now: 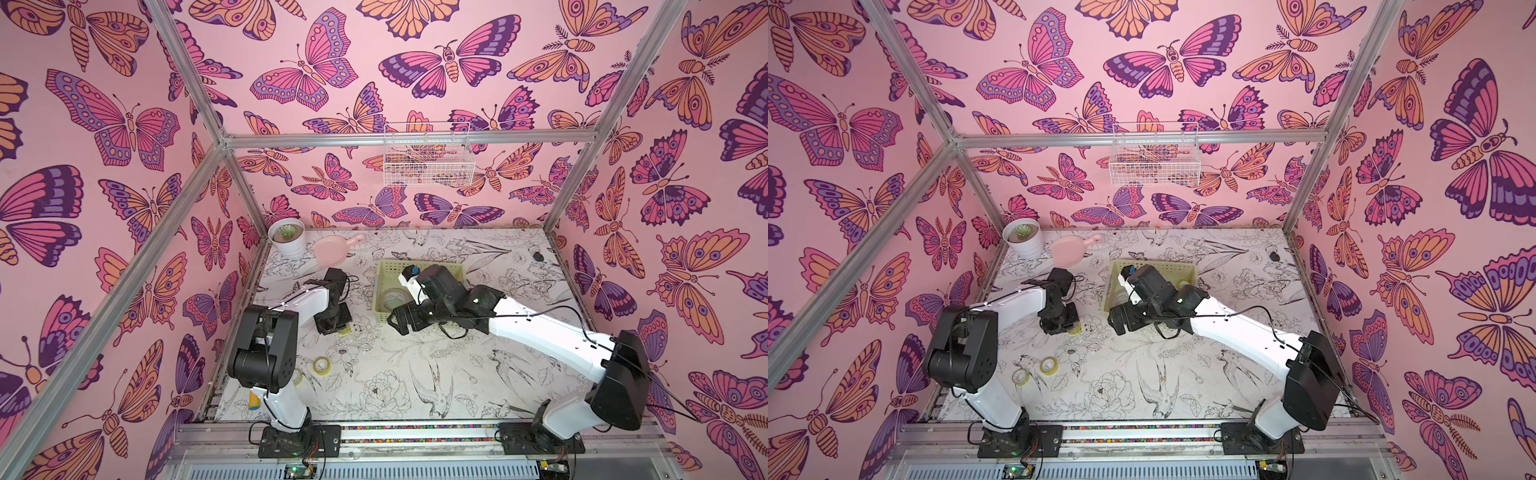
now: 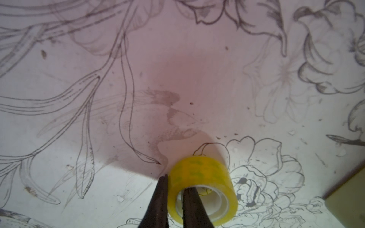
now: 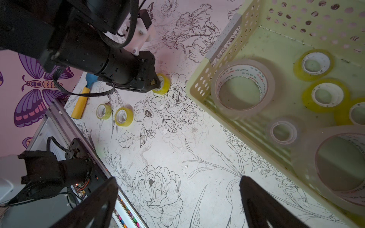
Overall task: Put the transparent tape into the storage box
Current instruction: Pick up the tape at the center of the board.
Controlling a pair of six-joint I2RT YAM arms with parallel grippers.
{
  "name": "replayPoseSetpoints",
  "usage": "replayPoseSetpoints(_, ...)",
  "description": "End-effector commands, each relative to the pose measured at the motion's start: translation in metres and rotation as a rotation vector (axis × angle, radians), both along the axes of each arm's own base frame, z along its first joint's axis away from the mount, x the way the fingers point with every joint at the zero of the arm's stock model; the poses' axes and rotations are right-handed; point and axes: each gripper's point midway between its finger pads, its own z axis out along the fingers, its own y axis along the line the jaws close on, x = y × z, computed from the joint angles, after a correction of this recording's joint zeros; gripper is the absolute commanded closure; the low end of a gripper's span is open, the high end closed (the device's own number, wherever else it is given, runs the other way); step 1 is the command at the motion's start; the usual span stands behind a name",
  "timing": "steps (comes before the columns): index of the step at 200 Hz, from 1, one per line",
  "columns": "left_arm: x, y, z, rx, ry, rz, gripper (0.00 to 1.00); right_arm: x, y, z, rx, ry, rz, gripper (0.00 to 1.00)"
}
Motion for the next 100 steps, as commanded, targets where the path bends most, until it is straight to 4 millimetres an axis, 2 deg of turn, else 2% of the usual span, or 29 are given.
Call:
replayPoseSetpoints(1, -0.003, 0.004, 0.007, 0.007, -0.01, 0.001, 0.95, -0.004, -0.006, 0.003, -0.015, -0.009, -0.003, 0.01)
replayPoseSetpoints(26, -0.003, 0.002, 0.021, -0.006, -0.022, -0.004, 0.99, -0.004, -0.007, 0.002, -0.022, -0.008, -0.008, 0.01)
replayPoseSetpoints(57, 0.008, -0.005, 0.056, -0.036, -0.101, -0.017, 0.99, -0.004, -0.01, 0.002, -0.024, -0.012, -0.016, 0.01)
replayPoseSetpoints(100, 0.038, -0.037, 0.107, -0.115, -0.233, -0.072, 0.96, -0.003, -0.019, 0.003, -0.035, -0.029, -0.045, 0.01)
